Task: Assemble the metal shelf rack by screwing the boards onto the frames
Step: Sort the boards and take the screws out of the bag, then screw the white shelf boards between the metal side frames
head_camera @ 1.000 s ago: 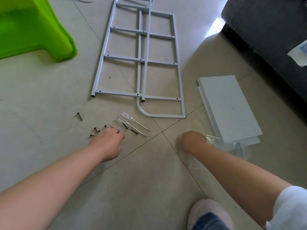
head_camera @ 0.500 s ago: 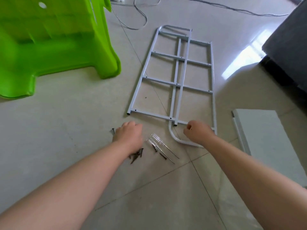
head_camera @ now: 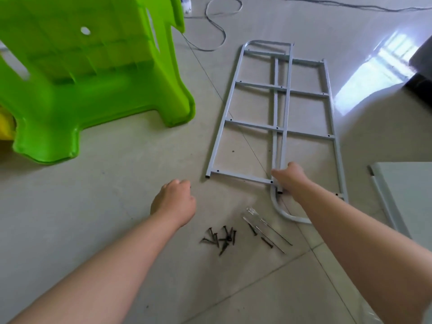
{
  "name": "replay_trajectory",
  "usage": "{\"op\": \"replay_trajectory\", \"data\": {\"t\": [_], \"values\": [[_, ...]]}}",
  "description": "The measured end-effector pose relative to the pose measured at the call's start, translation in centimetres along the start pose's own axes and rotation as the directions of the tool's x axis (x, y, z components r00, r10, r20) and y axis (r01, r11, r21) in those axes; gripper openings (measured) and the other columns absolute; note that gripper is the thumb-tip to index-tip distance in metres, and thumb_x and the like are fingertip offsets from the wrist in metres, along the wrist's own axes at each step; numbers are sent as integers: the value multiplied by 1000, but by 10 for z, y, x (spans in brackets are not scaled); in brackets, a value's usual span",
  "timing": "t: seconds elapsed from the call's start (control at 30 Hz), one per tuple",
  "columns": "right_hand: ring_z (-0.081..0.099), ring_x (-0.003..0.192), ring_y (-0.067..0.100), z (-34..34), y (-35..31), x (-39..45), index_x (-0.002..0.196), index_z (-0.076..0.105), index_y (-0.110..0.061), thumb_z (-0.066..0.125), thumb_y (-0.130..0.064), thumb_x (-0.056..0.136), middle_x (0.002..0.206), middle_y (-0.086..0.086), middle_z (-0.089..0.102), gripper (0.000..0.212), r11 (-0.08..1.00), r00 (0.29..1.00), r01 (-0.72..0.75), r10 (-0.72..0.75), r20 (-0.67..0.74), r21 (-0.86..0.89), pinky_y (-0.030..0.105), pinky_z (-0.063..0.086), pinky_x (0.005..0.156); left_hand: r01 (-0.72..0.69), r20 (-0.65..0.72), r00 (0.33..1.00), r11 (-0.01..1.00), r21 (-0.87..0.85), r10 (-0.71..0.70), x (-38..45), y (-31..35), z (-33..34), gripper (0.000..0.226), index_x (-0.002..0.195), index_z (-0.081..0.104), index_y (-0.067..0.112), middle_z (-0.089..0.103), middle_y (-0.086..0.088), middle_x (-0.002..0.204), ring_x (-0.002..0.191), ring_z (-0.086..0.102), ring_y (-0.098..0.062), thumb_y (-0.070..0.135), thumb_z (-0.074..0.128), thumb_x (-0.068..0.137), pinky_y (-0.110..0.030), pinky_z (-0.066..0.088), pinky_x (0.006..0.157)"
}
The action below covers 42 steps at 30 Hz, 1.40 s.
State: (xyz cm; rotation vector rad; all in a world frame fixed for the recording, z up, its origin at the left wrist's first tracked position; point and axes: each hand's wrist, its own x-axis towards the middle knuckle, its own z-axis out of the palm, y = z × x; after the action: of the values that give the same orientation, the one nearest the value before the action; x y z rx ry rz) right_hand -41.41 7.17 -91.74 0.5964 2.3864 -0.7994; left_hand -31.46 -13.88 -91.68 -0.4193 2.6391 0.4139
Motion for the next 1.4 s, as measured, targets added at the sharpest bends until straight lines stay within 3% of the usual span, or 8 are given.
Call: {"op": "replay_trajectory", "data": {"t": [0.33, 0.5, 0.6, 0.83, 1.0, 1.1, 1.2, 1.4], "values": [[38, 56, 17, 10, -4, 33, 89, 52, 0, 44, -7, 92, 66, 7, 39, 12, 974, 996, 9, -30, -86, -228, 25, 34, 49, 123, 119, 986, 991, -52, -116, -2, 5, 28, 26, 115, 41, 0, 35, -18, 126, 118, 36, -32, 3, 37, 89, -34, 35, 95], [53, 110, 28, -1, -5, 18, 128, 42, 3, 45, -5, 94, 125, 18, 52, 35, 929, 984, 16, -82, -161, -371, 28, 45, 83, 151, 141, 980, 986, -68, -140, -14, 35, 49, 34, 119, 39, -4, 30, -17, 127, 112, 43, -31, -1, 45, 85, -30, 37, 91], [50, 78, 21, -4, 11, 22, 128, 39, 4, 49, -6, 92, 106, 15, 56, 38, 891, 973, 106, -184, -137, -441, 23, 29, 51, 180, 131, 978, 978, -109, -166, -30, 52, 67, 37, 122, 36, -3, 28, -16, 129, 114, 40, -31, 4, 48, 87, -32, 36, 95], [25, 54, 16, -2, 14, -10, 136, 26, 6, 44, -16, 95, 65, 8, 28, 50, 828, 977, 121, -197, -82, -548, 21, 20, 50, 318, 144, 947, 911, -262, -289, -53, 56, 84, 39, 122, 33, 5, 24, -17, 125, 110, 42, -38, 6, 47, 86, -36, 37, 94], [31, 57, 7, 4, 8, -9, 135, 34, -11, 34, -26, 97, 69, -3, 31, 41, 973, 986, -61, 94, -140, 224, 26, 48, 71, 279, 224, 952, 891, -359, -207, -48, 77, 85, 39, 122, 34, -2, 25, -18, 126, 108, 47, -37, 3, 47, 86, -36, 41, 94], [25, 54, 9, -1, 21, -7, 143, 18, -3, 37, -24, 96, 68, 0, 31, 55, 987, 988, 97, -112, -110, -128, 19, 27, 48, 183, 224, 970, 898, -401, -97, -47, 89, 76, 39, 127, 35, -2, 26, -18, 132, 111, 46, -36, 1, 41, 88, -34, 38, 94], [31, 55, 10, -7, 22, -20, 94, 47, -9, 37, -24, 98, 68, -2, 34, 18, 891, 980, 20, 73, -187, 453, 22, 35, 50, 225, 120, 974, 842, -491, -190, -38, 80, 59, 40, 132, 39, 3, 36, -19, 136, 119, 45, -35, 5, 37, 93, -33, 36, 96], [36, 58, 12, -27, 18, -29, 73, 35, -14, 35, -23, 99, 69, -1, 35, 28, 912, 964, 180, -88, -253, 369, 22, 32, 49, 102, -58, 916, 370, -923, -398, -7, 54, -14, 30, 67, 43, 16, 51, -5, 70, 83, 51, -25, 28, 36, 93, -41, 46, 82]]}}
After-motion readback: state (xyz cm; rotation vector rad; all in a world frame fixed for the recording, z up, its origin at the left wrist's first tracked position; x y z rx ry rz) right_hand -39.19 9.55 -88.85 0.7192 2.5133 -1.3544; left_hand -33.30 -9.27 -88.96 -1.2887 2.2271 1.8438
